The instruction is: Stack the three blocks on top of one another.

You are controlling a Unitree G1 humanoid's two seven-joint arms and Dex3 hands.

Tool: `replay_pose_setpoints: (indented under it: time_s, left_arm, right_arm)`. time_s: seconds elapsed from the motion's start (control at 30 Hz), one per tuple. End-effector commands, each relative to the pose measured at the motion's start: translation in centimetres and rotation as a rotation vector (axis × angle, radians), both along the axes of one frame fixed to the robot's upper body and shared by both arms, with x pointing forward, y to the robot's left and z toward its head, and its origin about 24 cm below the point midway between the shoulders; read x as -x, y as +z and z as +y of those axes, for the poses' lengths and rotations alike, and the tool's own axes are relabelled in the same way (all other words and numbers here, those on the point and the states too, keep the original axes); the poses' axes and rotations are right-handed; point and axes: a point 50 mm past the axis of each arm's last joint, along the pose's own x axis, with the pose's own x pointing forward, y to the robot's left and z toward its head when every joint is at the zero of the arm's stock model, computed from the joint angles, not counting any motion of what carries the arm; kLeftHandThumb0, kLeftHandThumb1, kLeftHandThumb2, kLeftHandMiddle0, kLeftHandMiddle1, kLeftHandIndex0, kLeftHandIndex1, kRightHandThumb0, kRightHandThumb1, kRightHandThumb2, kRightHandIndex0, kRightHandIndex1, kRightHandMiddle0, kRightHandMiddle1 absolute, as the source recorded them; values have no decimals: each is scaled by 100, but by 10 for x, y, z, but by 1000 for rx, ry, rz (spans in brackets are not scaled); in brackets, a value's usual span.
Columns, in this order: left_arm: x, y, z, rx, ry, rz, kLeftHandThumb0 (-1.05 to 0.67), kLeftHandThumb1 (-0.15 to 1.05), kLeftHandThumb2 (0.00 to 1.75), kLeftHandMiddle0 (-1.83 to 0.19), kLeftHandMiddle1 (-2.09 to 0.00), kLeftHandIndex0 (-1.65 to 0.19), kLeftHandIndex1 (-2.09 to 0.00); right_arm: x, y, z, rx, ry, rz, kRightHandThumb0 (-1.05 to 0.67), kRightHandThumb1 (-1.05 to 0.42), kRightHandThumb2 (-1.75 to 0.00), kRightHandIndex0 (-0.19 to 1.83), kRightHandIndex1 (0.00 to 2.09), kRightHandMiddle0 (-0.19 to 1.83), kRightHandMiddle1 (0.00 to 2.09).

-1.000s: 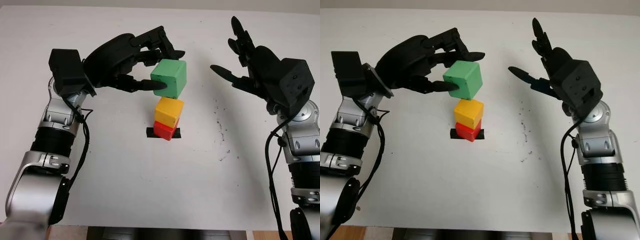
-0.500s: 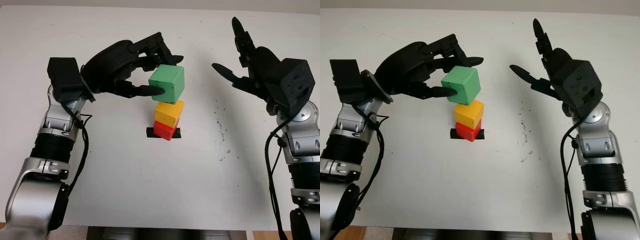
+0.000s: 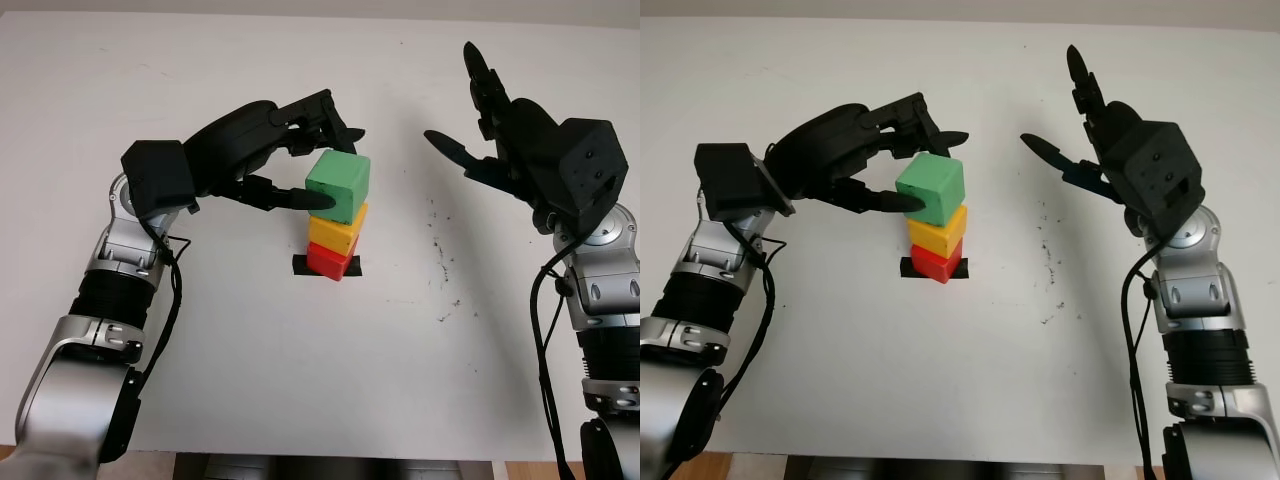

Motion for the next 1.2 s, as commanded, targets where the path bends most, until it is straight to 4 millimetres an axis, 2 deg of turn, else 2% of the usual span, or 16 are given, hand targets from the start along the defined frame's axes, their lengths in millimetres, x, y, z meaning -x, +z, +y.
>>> replay_pose_setpoints:
  time_s: [0.0,0.5,0.77,0.8,0.9,1.03,1.17]
  left_arm:
    - [-1,-2,-3,-17,-6,-1,-53,105,36,-30,-4,-24,-189]
    - [-1,-6,-6,-56,-10,2,-53,105,38,-28,-2,-15,-190]
    - [1,-4,-6,-71,-18,17,-55,105,36,-28,-3,-27,-193]
    - [2,-4,-6,-72,-19,22,-55,105,35,-28,-3,-30,-187]
    - [3,-2,-6,-81,-33,49,-64,105,20,-23,-2,-30,-142]
    - [6,0,-5,-89,-54,68,-73,105,9,-14,-3,-30,-87]
    - [9,1,-4,-89,-65,67,-77,105,8,-11,-4,-27,-78]
  right_arm:
    - [3,2,-2,-1,-3,-16,-72,-105,-30,-19,0,-19,1]
    - [4,2,-2,-2,-10,-4,-70,-105,-29,-19,1,-19,1]
    - [4,3,-1,8,-14,-2,-70,-105,-29,-19,0,-19,2]
    - [4,3,-1,9,-14,-3,-69,-105,-29,-19,0,-19,1]
    - [4,2,-1,4,-15,-4,-69,-105,-29,-19,0,-19,1]
    - [4,2,-1,1,-13,-2,-69,-105,-28,-17,1,-19,1]
    - [4,2,-2,-3,-4,-11,-68,-105,-28,-19,0,-19,0]
